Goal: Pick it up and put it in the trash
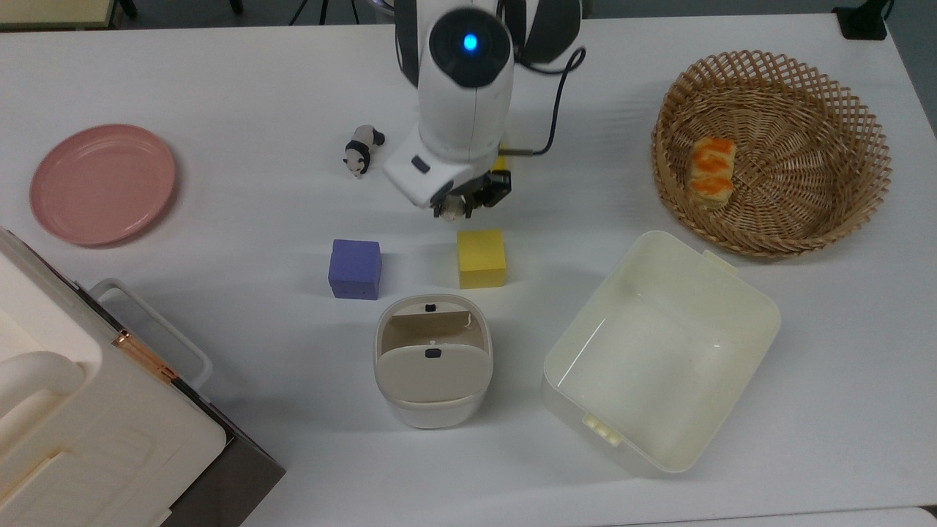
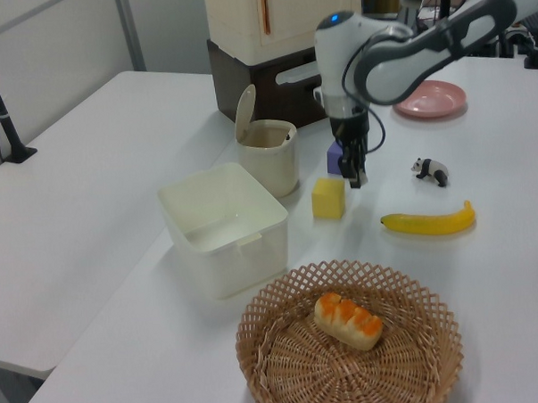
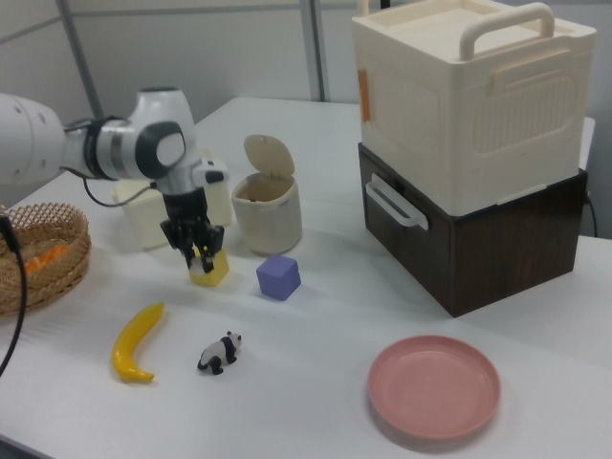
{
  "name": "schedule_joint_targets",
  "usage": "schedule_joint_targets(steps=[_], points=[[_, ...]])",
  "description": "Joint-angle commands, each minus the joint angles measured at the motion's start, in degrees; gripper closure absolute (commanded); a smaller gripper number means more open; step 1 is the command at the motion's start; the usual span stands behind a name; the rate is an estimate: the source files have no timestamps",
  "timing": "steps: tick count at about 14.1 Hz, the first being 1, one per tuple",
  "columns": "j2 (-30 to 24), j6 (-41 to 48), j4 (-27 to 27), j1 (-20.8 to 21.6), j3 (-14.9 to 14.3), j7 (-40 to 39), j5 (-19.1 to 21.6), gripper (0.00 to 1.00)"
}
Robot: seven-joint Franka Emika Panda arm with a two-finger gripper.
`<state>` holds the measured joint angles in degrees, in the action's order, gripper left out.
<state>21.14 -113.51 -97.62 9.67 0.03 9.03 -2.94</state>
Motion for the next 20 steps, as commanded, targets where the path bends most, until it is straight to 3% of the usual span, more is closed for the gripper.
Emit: schedule_joint_targets(steps=[1, 5, 8, 10, 13, 17, 18, 19, 20], points=[[-5.0, 2.2, 2.3, 1.1, 0.1, -1.2, -0.4, 0.58], [-4.6, -0.4, 10.0, 0.4, 0.1, -1.2, -1.1, 0.58], [-4.4, -10.9, 11.0, 0.4, -0.4, -0.4, -1.5, 0.58], [-4.1, -16.3, 11.3, 0.4, -0.5, 1.3, -3.3, 0.58], [-2.2, -23.6, 12.5, 0.3, -0.4, 7.6, -9.1, 0.57], [1.1, -26.8, 14.9, 0.3, -0.5, 11.2, -12.9, 0.54], [1.3, -27.6, 14.9, 0.3, -0.5, 12.5, -13.6, 0.38], [1.4, -28.5, 14.9, 0.3, -0.6, 14.2, -13.8, 0.09], [1.5, -29.3, 14.9, 0.3, -0.6, 16.1, -14.0, 0.0]])
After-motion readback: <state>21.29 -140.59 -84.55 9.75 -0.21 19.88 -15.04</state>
